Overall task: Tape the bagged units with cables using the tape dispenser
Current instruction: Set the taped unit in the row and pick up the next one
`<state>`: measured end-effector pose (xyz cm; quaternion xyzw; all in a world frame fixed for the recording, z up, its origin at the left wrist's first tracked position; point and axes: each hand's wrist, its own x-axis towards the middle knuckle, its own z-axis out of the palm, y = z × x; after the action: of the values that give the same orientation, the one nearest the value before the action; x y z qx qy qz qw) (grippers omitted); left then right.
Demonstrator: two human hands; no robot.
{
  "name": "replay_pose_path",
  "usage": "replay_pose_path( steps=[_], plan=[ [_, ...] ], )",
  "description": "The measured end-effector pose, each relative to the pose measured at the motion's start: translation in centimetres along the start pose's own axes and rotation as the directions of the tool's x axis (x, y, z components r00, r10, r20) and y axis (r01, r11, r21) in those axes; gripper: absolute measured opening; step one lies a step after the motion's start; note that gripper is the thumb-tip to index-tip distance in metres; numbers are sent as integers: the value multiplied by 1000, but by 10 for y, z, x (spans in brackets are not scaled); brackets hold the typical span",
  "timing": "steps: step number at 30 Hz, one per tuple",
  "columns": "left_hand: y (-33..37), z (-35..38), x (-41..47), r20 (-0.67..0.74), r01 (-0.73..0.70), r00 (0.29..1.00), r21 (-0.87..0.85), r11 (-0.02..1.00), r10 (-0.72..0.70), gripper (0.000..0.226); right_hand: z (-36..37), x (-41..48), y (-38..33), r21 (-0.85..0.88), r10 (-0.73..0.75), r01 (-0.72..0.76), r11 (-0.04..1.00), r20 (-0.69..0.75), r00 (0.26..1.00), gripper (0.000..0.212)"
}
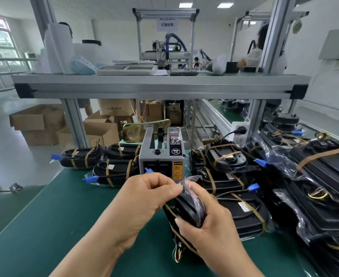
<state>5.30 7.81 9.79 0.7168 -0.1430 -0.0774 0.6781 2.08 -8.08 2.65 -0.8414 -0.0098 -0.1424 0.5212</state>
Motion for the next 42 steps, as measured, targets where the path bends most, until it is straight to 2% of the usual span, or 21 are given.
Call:
replay_pose_path(
  steps=[8, 19, 25, 31, 33, 36, 38, 40, 42],
  plan=[
    [-10, 10, 6, -103, 57, 993, 45, 997, -52, 17, -2, -1, -2, -22, -5, 5, 1000, 11, 1000, 70],
    [-15, 16, 9, -153, 26, 988, 97, 995, -11, 34, -1, 0, -1, -17, -11, 11, 1000, -1, 1000, 68],
    [-20, 17, 11, -196, 4, 980, 173, 985, 30, 27, 0, 0, -2, -10, -20, 20, 1000, -14, 1000, 71],
    [-26, 16, 11, -247, 16, 966, 333, 943, 70, 13, 0, 0, 1, -26, -36, 35, 999, -3, 999, 72],
    [-26, 17, 10, -295, 51, 955, 296, 954, 40, 19, 0, -1, 3, -28, -42, 42, 999, -1, 999, 68],
    [-29, 22, 9, -304, 99, 952, 190, 977, -38, 39, 1, 0, 5, -40, -65, 65, 997, -16, 998, 68],
    [-32, 24, 11, -315, 86, 949, 165, 983, -30, 35, 1, 0, 6, -55, -70, 69, 996, -10, 997, 69],
    [-35, 23, 14, -343, 56, 939, 65, 996, -30, 19, 2, 0, 8, -60, -75, 75, 995, -1, 997, 69],
    [-37, 21, 15, -344, 41, 938, -9, 999, -42, 18, 3, -1, 8, -67, -81, 81, 994, 2, 997, 72]
  ],
)
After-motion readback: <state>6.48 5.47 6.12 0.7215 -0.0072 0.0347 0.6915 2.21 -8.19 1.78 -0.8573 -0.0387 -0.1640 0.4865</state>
